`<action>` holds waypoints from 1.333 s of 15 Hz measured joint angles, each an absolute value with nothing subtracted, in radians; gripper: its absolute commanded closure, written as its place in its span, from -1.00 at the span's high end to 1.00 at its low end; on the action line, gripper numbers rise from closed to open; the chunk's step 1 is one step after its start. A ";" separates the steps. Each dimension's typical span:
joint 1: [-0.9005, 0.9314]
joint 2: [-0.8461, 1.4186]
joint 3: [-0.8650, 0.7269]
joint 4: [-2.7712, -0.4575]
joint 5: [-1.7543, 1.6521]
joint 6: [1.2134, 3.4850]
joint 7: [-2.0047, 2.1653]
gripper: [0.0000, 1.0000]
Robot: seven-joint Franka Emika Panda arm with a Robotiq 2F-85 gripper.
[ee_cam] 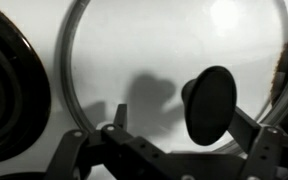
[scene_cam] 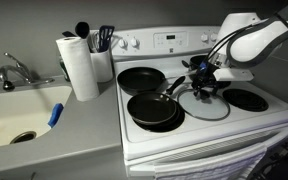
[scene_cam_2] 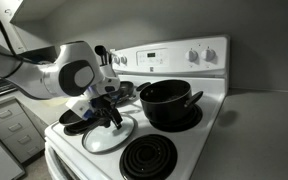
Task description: Place the lid on the black pot
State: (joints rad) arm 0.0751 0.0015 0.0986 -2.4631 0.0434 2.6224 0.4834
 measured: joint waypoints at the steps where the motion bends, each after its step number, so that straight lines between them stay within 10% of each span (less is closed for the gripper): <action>1: 0.077 0.002 0.099 -2.463 0.070 2.622 0.466 1.00; 5: 0.090 0.001 0.099 -2.456 0.136 2.617 0.408 1.00; 6: 0.091 0.001 0.099 -2.455 0.136 2.611 0.407 0.57; 15: 0.093 -0.019 0.098 -2.431 0.141 2.537 0.369 -0.65; 20: 0.094 -0.021 0.098 -2.417 0.142 2.486 0.367 -0.73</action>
